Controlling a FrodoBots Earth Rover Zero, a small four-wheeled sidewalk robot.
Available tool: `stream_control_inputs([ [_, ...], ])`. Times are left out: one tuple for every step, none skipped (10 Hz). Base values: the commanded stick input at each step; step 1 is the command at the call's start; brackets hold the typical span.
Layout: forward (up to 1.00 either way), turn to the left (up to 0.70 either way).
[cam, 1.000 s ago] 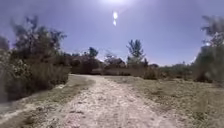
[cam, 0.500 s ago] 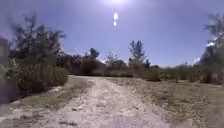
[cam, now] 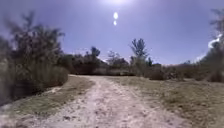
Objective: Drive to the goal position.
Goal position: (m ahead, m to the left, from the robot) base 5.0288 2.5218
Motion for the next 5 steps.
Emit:
stream_control_inputs([
  [0.7, 0.0],
  [0.7, 0.0],
  [0.7, 0.0],
  [0.7, 0.0],
  [0.7, 0.0],
])
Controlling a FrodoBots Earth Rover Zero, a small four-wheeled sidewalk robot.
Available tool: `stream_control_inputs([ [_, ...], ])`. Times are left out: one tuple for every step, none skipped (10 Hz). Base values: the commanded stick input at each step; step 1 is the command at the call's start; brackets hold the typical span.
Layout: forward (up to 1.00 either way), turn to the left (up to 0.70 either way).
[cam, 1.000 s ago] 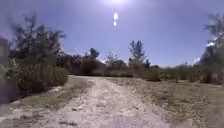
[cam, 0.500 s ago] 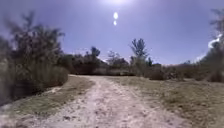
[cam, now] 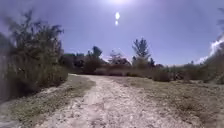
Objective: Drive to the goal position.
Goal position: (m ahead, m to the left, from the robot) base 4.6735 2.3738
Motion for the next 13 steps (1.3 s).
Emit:
stream_control_inputs([
  [0.7, 0.0],
  [0.7, 0.0],
  [0.7, 0.0],
  [0.7, 0.0],
  [0.7, 0.0],
  [0.7, 0.0],
  [0.7, 0.0],
  [0.7, 0.0],
  [0.7, 0.0],
  [0.7, 0.0],
  [0.7, 0.0],
  [0.7, 0.0],
  [0.7, 0.0],
])
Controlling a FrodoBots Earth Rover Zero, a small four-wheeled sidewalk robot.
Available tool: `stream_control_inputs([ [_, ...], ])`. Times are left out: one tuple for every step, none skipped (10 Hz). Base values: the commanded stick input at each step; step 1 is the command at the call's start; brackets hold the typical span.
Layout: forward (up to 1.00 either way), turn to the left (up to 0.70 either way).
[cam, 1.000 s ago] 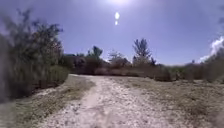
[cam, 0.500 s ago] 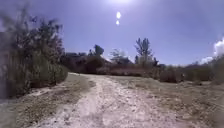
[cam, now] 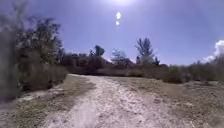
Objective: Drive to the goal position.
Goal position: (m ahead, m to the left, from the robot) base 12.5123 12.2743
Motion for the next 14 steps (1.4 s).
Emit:
stream_control_inputs([
  [0.7, 0.0],
  [0.7, 0.0],
  [0.7, 0.0],
  [0.7, 0.0],
  [0.7, 0.0],
  [0.7, 0.0],
  [0.7, 0.0],
  [0.7, 0.0],
  [0.7, 0.0],
  [0.7, 0.0],
  [0.7, 0.0],
  [0.7, 0.0],
  [0.7, 0.0],
  [0.7, 0.0],
])
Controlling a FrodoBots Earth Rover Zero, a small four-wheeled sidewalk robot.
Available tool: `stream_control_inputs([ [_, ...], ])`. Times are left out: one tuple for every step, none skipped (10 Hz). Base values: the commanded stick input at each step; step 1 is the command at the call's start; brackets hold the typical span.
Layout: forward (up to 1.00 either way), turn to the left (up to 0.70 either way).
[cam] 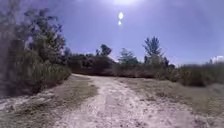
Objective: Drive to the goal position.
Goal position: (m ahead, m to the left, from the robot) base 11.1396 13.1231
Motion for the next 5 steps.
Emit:
stream_control_inputs([
  [0.7, 0.0],
  [0.7, 0.0],
  [0.7, 0.0],
  [0.7, 0.0],
  [0.7, 0.0],
])
